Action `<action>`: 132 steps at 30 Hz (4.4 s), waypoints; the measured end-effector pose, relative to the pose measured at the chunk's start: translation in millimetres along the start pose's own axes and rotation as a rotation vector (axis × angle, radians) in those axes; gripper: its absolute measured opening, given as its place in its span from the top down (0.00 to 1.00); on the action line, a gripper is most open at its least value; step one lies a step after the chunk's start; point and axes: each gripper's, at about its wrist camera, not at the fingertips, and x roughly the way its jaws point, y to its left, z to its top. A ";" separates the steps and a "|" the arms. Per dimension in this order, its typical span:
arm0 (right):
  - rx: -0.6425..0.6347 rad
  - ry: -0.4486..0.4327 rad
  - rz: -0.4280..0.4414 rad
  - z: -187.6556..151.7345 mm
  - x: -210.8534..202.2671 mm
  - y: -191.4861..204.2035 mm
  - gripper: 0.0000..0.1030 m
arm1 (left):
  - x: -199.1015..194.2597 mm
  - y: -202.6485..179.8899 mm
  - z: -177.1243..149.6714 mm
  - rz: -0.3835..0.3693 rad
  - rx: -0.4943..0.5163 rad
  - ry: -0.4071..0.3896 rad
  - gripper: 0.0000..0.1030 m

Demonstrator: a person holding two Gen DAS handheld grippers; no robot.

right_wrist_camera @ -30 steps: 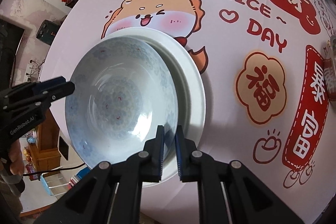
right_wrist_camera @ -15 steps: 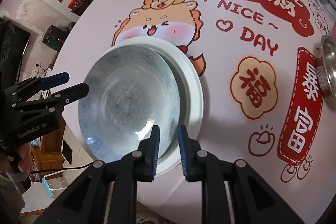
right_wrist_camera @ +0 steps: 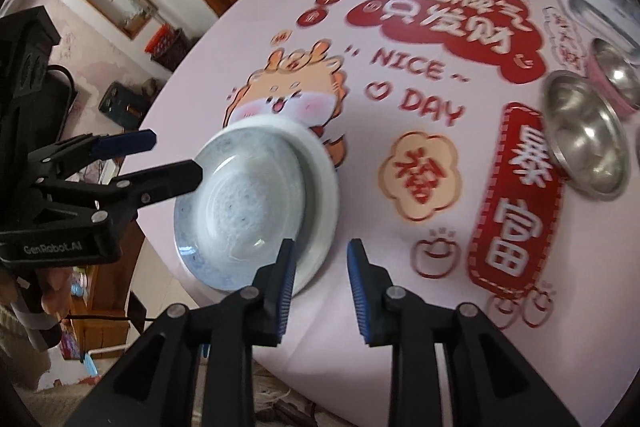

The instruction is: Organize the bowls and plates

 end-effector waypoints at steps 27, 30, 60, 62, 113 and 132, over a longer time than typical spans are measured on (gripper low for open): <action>0.431 -0.219 -0.263 43.1 -80.3 -250.3 0.73 | 83.3 -187.7 168.3 -0.151 0.089 -0.082 0.16; 0.480 -0.178 -0.250 42.4 -61.6 -267.7 0.73 | 112.7 -194.3 171.7 -0.127 0.088 -0.053 0.16; 0.543 -0.046 -0.185 35.0 -8.2 -287.4 0.89 | 198.9 -196.0 159.4 -0.172 0.074 0.110 0.91; 0.542 -0.057 -0.174 32.2 -14.2 -281.7 0.89 | 188.7 -191.5 155.8 -0.182 0.063 0.099 0.91; 0.344 0.011 -0.138 -66.0 -17.0 -132.1 0.89 | 94.7 -112.2 -25.2 -0.110 0.018 0.095 0.89; 0.385 0.065 -0.151 -91.8 -4.4 -132.8 0.89 | 107.5 -121.3 -43.2 -0.098 0.089 0.161 0.88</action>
